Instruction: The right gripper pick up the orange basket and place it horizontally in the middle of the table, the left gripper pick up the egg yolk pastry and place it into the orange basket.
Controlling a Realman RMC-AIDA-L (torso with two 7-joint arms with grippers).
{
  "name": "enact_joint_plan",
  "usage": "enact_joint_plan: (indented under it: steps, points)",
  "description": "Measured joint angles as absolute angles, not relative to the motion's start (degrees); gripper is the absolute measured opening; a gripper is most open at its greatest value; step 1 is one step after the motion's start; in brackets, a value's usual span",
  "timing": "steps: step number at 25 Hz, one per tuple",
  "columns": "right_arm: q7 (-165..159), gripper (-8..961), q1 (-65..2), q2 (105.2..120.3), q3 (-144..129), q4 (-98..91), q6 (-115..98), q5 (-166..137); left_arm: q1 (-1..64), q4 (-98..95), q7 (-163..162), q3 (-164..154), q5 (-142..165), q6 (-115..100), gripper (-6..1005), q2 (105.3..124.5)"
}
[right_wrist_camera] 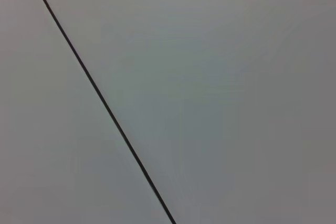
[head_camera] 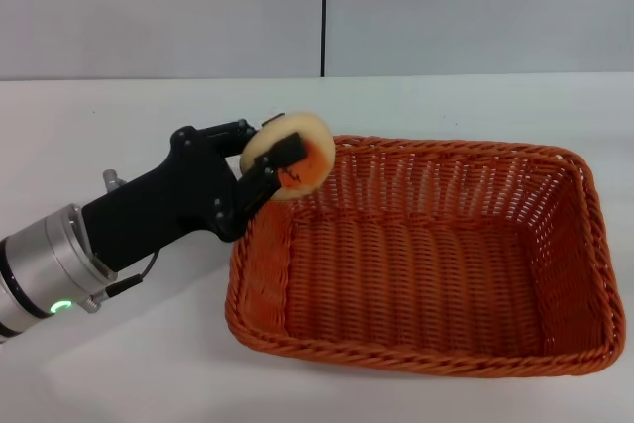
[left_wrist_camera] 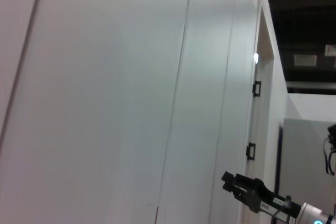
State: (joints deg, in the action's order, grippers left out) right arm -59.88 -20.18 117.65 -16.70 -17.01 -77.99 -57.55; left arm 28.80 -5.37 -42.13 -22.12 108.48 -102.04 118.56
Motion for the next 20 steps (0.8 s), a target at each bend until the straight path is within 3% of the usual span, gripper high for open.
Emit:
enact_joint_plan:
  steps: [7, 12, 20]
  points:
    - [-59.9, 378, -20.2, 117.69, -16.7, -16.8, -77.5, -57.5, 28.3, -4.8, -41.8, -21.3, 108.4, -102.6, 165, 118.44]
    - [-59.8, 378, -20.0, 117.9, -16.8, -16.8, -77.5, -57.5, 27.5, -4.9, -41.6, -19.4, 108.3, -103.3, 377, 118.36]
    - [-59.8, 378, -19.6, 118.09, -16.5, -16.8, -77.9, -57.5, 23.0, -5.0, -39.8, -5.4, 108.2, -105.2, 811, 118.18]
